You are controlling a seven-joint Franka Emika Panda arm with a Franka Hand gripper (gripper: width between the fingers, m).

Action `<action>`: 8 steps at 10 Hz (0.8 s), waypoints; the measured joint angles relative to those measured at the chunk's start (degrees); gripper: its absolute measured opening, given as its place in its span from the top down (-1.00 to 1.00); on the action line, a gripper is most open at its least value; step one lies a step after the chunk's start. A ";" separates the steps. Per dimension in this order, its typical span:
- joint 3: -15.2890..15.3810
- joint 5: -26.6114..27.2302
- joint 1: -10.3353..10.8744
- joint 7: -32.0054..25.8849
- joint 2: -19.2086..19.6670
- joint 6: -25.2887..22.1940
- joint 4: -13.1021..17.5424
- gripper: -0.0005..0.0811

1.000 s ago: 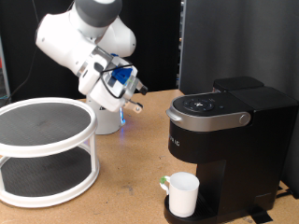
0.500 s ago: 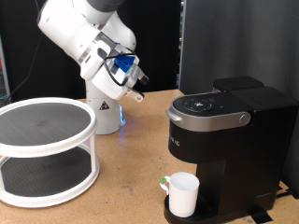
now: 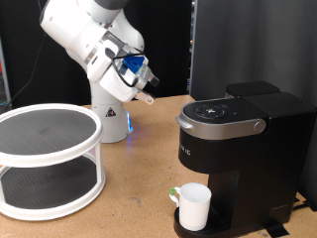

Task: Make a cup of coffee with the keurig machine

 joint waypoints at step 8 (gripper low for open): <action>-0.98 -1.32 -0.01 0.94 -3.77 -3.95 0.75 -0.98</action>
